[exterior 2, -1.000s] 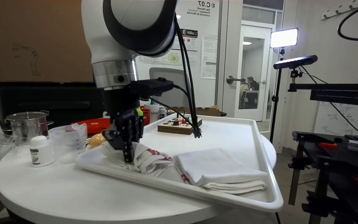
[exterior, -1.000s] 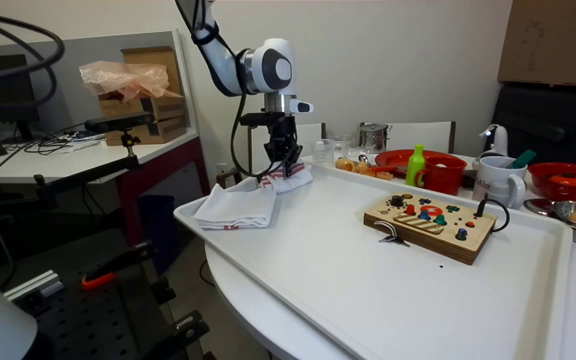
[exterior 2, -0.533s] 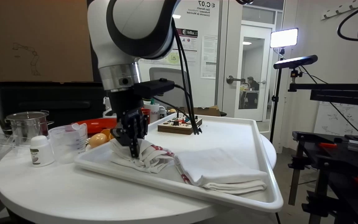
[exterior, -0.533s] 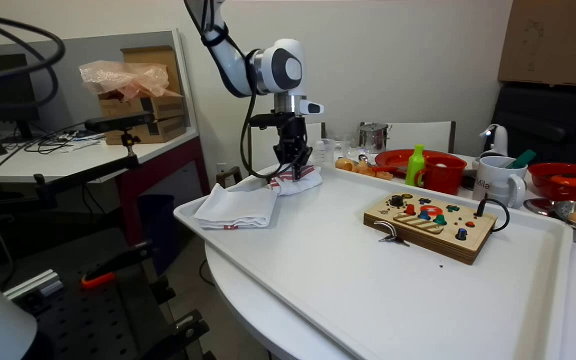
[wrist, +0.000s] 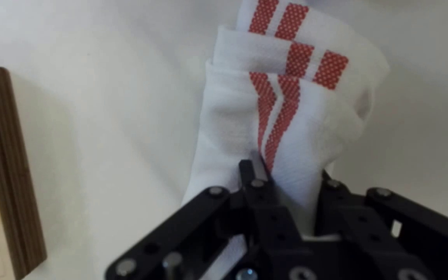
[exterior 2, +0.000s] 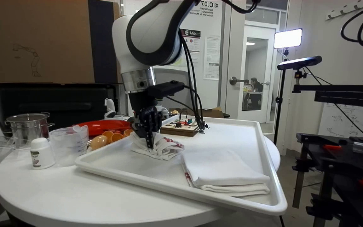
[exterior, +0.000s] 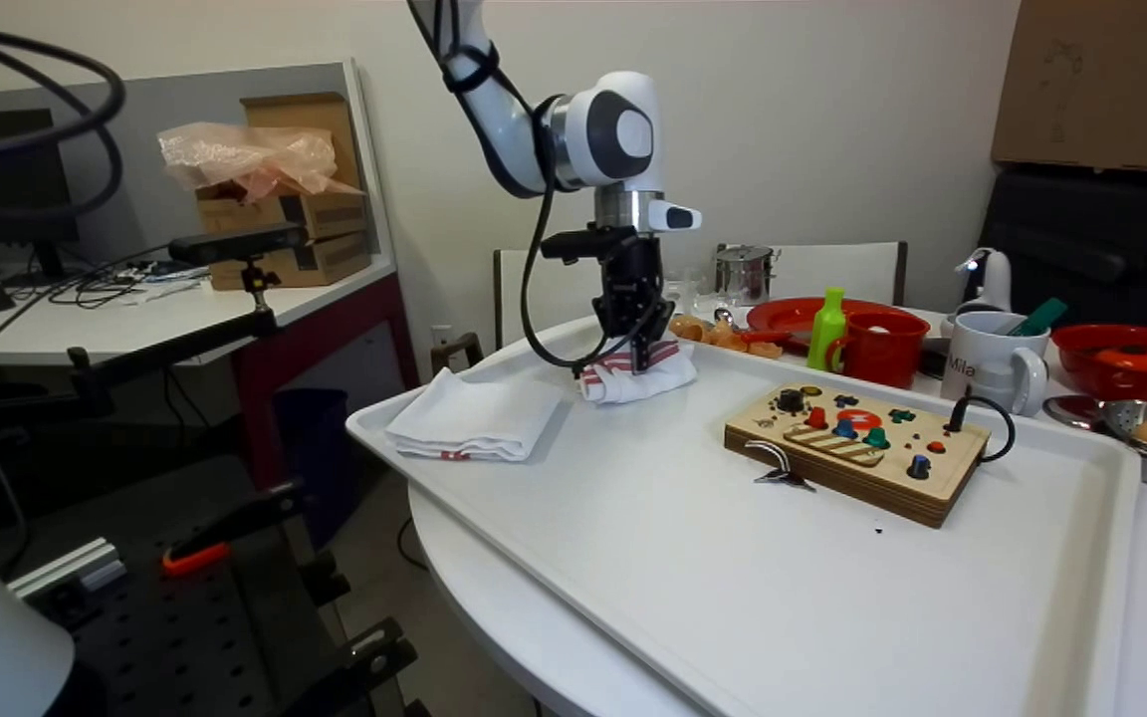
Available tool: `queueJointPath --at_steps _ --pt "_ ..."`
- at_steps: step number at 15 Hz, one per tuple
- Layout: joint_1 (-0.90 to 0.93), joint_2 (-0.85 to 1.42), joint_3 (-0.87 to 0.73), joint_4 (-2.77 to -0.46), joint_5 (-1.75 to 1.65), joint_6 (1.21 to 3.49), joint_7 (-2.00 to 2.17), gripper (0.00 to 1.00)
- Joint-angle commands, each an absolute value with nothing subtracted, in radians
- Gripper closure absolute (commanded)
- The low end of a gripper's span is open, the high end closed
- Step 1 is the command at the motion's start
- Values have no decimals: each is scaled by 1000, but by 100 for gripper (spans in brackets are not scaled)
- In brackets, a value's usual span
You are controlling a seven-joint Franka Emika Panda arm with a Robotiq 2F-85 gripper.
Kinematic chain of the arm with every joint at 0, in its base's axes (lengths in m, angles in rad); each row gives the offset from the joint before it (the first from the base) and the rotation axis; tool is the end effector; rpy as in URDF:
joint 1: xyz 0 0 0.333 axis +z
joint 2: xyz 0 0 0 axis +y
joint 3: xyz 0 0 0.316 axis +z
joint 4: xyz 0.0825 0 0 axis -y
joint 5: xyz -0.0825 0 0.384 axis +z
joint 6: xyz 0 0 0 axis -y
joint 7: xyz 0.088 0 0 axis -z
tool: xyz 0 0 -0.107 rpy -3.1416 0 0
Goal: Use the cloth to wipe the tray
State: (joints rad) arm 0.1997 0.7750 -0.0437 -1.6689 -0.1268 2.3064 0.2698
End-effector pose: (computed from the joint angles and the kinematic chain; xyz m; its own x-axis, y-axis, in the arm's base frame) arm 0.6547 0.1028 0.1423 0.9940 -0.0196 -0.1077 -0.0037 -0.9893 0.1456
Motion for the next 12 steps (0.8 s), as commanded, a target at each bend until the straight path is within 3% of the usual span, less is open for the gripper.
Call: queueJointPath --at_steps 1,12 --pt "160 810 -50 -1679 -118 2351 253 94" --pt "88 682 -69 -1958 -47 2526 288 94"
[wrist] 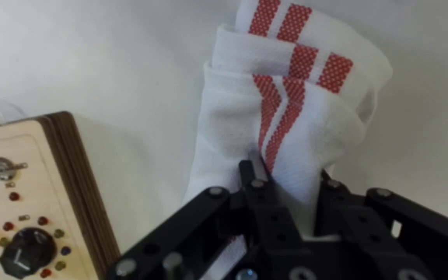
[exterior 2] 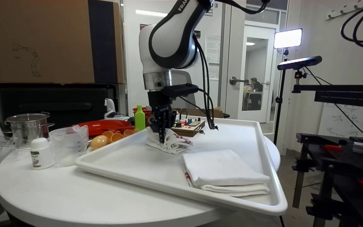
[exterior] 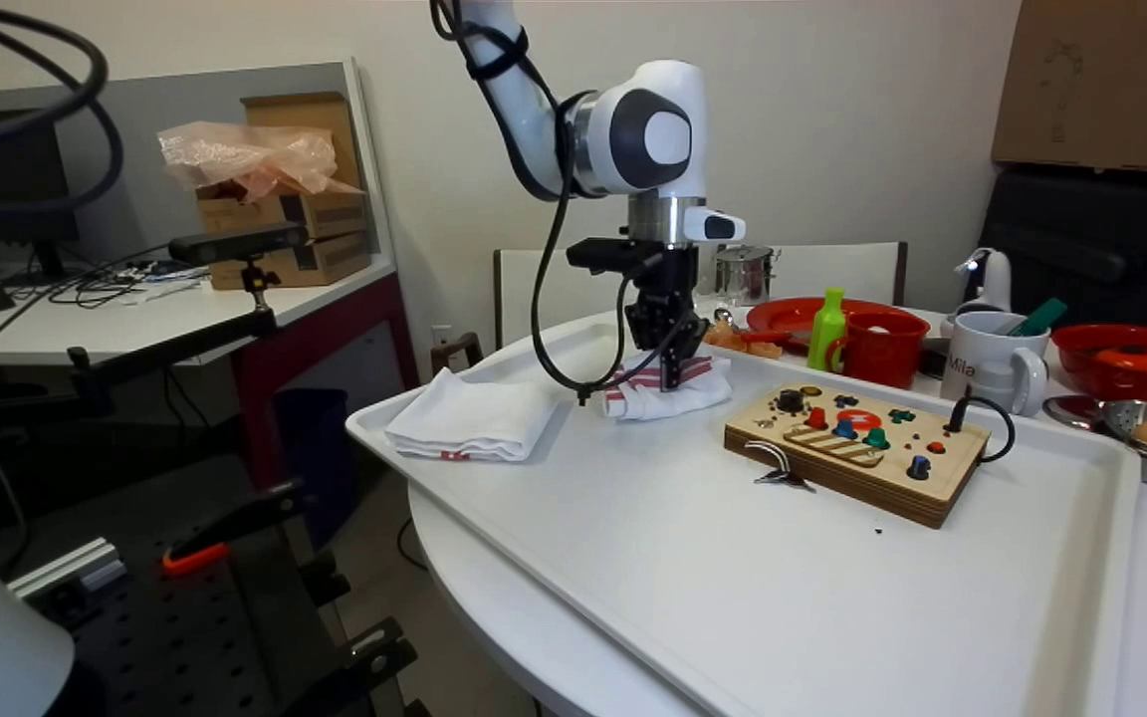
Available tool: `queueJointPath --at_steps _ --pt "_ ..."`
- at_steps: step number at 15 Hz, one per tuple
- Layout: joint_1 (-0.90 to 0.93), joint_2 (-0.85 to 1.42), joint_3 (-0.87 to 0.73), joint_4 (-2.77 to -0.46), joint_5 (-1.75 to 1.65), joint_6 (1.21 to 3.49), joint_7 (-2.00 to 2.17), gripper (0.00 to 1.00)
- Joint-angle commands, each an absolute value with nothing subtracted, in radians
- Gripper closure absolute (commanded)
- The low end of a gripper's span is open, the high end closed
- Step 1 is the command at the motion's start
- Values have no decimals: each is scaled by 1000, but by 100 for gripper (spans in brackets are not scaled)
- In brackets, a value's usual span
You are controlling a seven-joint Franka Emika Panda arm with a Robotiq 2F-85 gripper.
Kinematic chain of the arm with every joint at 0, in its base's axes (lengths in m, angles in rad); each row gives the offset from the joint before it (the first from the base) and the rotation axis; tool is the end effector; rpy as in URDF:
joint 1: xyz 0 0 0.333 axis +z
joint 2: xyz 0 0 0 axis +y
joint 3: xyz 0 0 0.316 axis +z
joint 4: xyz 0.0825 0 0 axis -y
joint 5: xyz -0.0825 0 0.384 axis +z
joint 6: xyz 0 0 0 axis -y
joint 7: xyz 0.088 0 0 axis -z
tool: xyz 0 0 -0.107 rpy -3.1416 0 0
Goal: Use the cloth to wipe the tray
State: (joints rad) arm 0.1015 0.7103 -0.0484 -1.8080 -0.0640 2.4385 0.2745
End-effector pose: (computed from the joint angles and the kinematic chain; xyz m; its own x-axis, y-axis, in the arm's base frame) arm 0.6381 0.0352 0.1419 0.9850 -0.1621 -0.0598 -0.1565 -0.9837 0.0884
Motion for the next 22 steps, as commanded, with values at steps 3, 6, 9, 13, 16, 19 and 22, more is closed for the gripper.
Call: queueJointPath --at_steps 3,6,9,13,16,19,22 --pt "87 631 -91 -2047 -53 2566 302 94" --pt "96 589 -109 -2107 -66 2580 308 94" --pt "111 568 -113 -2119 -84 2566 305 94" --pt "121 586 -102 -2073 -97 2554 296 94" --pt "128 603 -94 -2024 -99 2536 288 94" --pt "148 619 -92 -1970 -115 2516 285 94" --pt "170 648 -91 -1913 -136 2504 281 94"
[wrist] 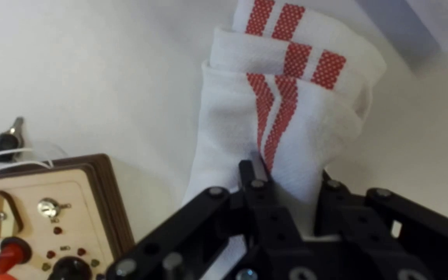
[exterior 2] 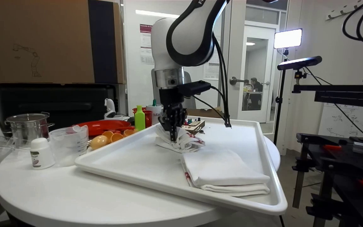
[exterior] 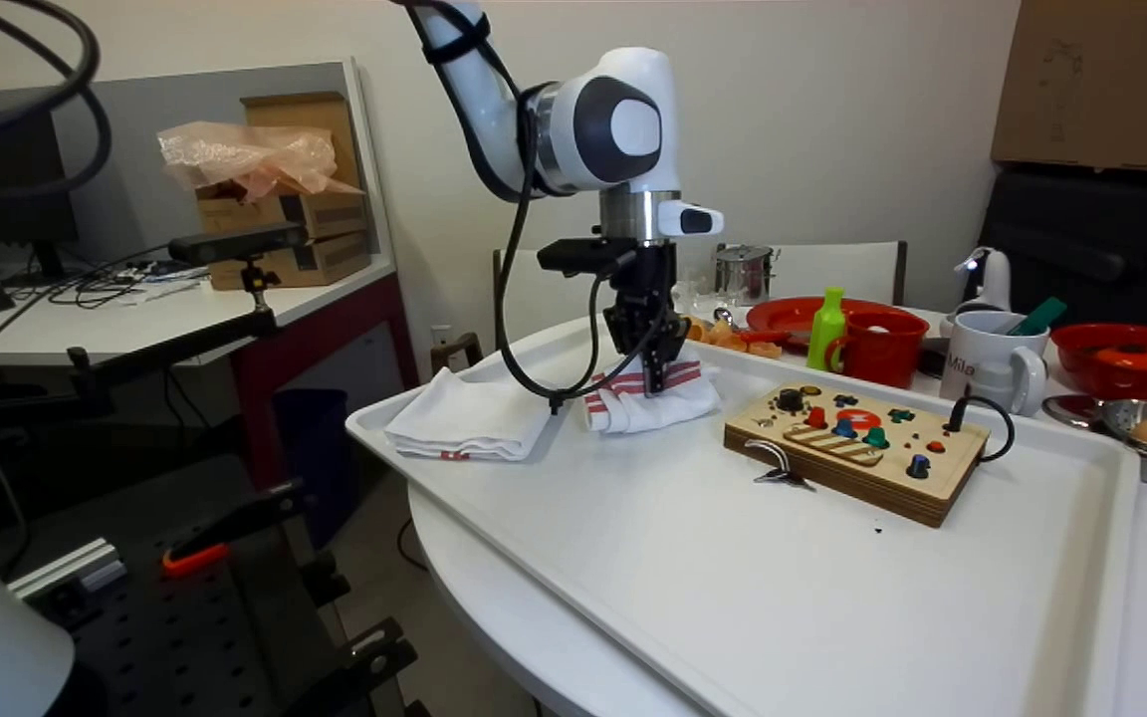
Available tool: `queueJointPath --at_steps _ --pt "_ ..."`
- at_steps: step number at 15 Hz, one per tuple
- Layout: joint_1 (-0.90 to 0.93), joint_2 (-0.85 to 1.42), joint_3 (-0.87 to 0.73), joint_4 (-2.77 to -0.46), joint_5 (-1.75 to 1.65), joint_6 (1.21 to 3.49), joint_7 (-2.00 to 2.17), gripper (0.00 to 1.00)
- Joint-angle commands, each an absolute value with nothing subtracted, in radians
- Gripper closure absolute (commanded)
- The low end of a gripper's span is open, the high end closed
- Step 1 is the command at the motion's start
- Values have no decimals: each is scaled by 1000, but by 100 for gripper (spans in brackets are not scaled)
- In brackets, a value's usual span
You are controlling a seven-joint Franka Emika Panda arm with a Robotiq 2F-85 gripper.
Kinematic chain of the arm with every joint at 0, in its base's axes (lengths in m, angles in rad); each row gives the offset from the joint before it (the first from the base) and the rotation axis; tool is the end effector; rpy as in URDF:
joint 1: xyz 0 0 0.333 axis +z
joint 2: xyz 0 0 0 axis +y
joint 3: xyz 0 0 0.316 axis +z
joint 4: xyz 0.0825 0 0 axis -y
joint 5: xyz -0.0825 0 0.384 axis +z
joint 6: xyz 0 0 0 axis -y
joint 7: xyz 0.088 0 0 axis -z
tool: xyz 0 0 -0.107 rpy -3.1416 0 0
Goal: Use the cloth to wipe the tray
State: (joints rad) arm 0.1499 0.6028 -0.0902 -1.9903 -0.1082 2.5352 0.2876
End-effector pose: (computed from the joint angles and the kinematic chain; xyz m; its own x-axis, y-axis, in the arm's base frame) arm 0.5986 0.0372 0.1512 0.9918 -0.1242 -0.0300 -0.1198 -0.9854 0.1206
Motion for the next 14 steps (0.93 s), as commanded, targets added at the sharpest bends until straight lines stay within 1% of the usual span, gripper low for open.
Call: queueJointPath --at_steps 1,7,14 --pt "174 662 -87 -1890 -139 2500 274 94" --pt "210 725 -63 -1778 -163 2462 240 94" --pt "277 732 -29 -1697 -168 2396 260 94"
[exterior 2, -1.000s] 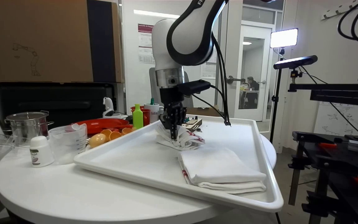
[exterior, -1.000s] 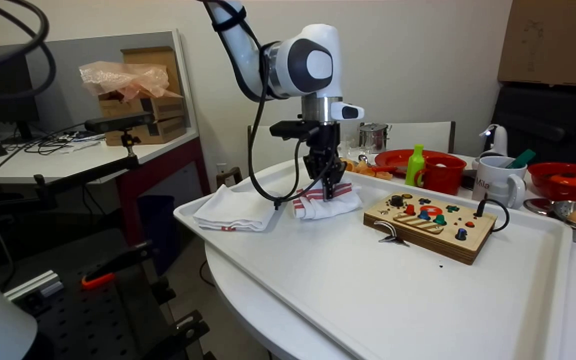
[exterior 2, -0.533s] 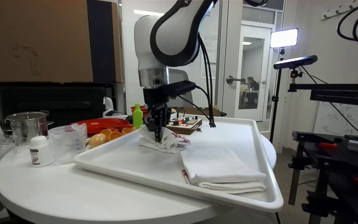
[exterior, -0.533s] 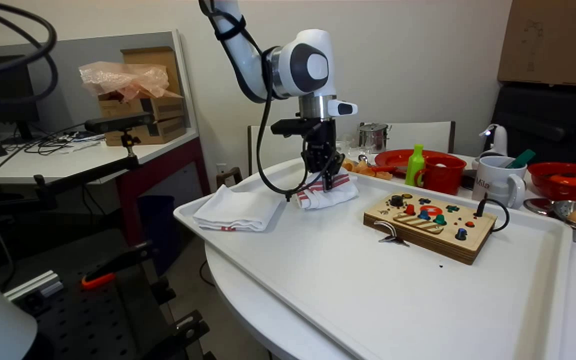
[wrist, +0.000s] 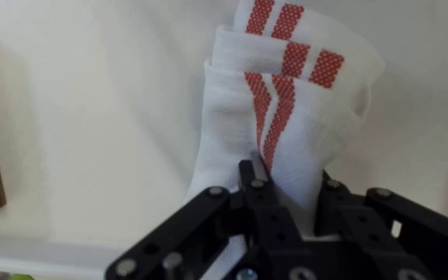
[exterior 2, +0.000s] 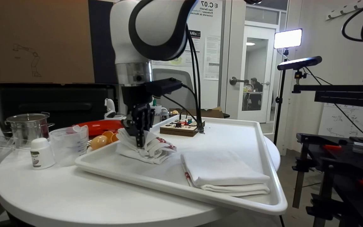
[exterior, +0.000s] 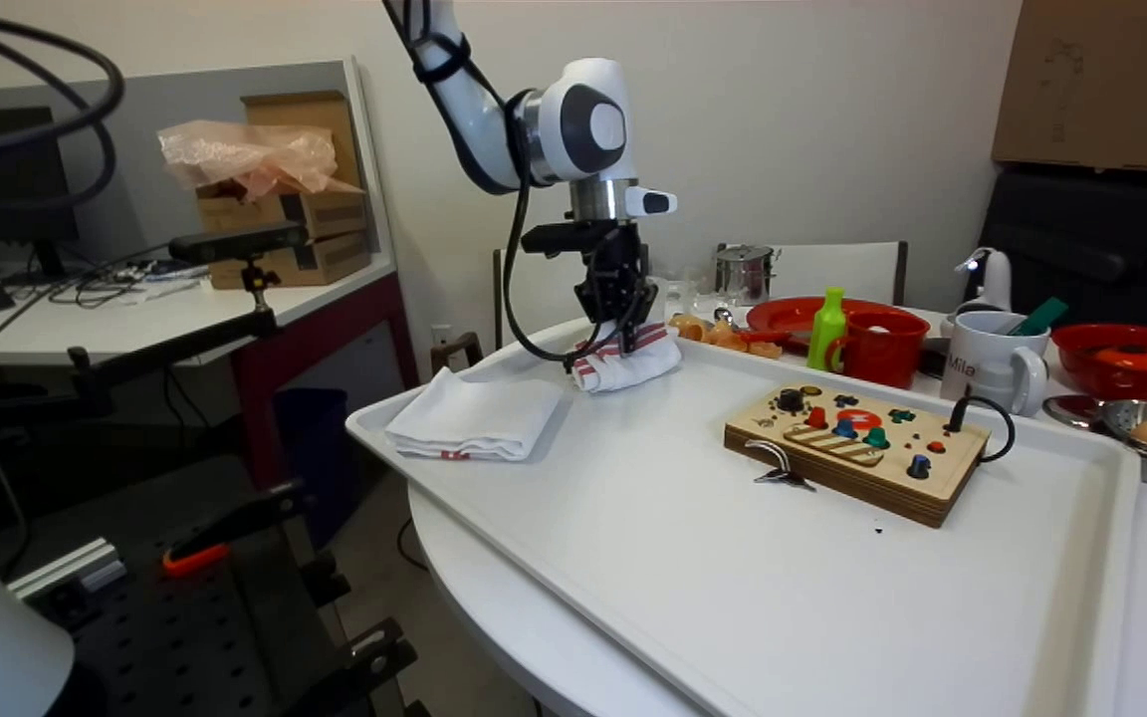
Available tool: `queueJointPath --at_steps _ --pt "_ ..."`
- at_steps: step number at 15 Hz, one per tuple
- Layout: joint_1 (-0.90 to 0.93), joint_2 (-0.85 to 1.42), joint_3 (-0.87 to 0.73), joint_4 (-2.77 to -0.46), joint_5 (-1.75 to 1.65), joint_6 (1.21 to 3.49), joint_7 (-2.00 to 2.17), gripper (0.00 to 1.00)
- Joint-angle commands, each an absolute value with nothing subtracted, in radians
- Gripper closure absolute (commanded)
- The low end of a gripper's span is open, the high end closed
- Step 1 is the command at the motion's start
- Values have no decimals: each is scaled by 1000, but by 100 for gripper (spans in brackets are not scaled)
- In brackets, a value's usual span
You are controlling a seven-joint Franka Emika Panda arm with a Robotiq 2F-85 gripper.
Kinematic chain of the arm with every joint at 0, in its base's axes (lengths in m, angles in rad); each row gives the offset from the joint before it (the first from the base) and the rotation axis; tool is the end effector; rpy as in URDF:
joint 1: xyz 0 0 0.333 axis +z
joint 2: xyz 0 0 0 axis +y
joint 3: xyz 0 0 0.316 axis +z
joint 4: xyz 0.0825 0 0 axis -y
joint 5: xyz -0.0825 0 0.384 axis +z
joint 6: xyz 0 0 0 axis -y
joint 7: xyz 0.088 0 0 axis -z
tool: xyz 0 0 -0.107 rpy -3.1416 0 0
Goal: Use the cloth to wipe the tray
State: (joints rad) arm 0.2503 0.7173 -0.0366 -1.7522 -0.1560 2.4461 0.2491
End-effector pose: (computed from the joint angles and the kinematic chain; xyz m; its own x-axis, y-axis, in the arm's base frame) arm 0.6438 0.1413 0.1590 0.9956 0.0942 -0.0010 0.0936 -0.9878 0.1246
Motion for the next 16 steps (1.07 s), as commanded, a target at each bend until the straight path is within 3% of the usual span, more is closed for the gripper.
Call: queueJointPath --at_steps 1,10,11,13,16 --pt "279 733 -19 -1690 -163 2388 254 94" --pt "300 767 14 -1635 -156 2338 251 94" --pt "301 771 16 -1628 -156 2332 248 53" --pt "303 775 16 -1617 -157 2326 249 45" --pt "303 777 13 -1606 -159 2318 251 23"
